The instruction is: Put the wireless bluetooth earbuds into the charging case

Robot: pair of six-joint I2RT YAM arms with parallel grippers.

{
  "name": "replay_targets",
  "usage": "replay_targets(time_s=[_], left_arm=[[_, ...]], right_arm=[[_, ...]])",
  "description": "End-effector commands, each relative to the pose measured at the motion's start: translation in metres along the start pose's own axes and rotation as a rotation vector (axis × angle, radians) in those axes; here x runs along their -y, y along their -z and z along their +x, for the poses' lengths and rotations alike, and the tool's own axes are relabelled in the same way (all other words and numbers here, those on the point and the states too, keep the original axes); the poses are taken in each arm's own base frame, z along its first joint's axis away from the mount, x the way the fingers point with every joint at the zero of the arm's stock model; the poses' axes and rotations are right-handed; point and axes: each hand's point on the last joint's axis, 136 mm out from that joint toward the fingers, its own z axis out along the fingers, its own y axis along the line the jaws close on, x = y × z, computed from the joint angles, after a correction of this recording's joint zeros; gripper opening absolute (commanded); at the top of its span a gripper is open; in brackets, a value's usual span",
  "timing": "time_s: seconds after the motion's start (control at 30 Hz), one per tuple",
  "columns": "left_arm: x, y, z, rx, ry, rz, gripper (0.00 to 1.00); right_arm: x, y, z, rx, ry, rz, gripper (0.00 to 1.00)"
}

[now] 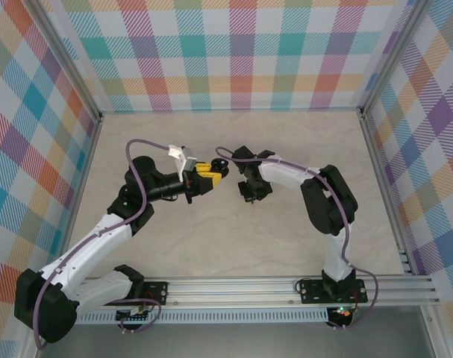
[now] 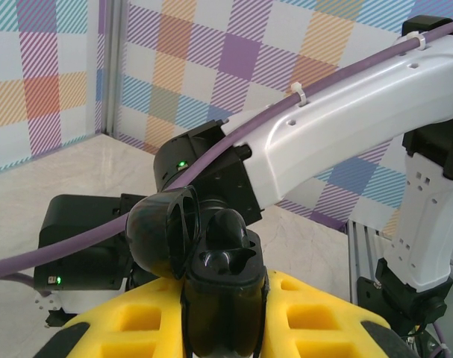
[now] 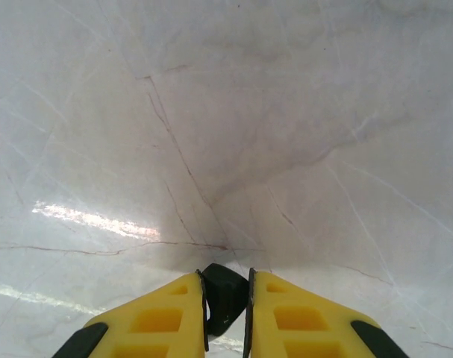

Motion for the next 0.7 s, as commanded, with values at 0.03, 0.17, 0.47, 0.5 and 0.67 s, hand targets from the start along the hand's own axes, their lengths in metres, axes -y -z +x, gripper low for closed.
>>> replay_targets(time_s=[0.03,0.17,0.47,0.5,0.67], left_arm=[[-0.001,0.004,-0.004,0.014,-0.015,-0.011,0.0],[-0.003,0.003,-0.002,0.01,-0.012,-0.015,0.0],[-0.003,0.003,-0.002,0.008,-0.012,-0.018,0.0],[-0.003,0.003,-0.002,0.009,-0.014,-0.018,0.0],[-0.004,0.003,-0.003,0.01,-0.015,-0.02,0.0]], right_arm=[[-0.002,-0.002,0.006,-0.025,0.029,-0.036,0.19],[-0.001,-0.01,0.008,-0.067,0.029,-0.025,0.22],[0.0,-0.011,0.001,-0.115,0.028,-0.002,0.38],[-0.001,-0.009,-0.001,-0.117,0.029,-0.002,0.4],[0.0,-0.008,-0.004,-0.157,0.035,0.014,0.41]])
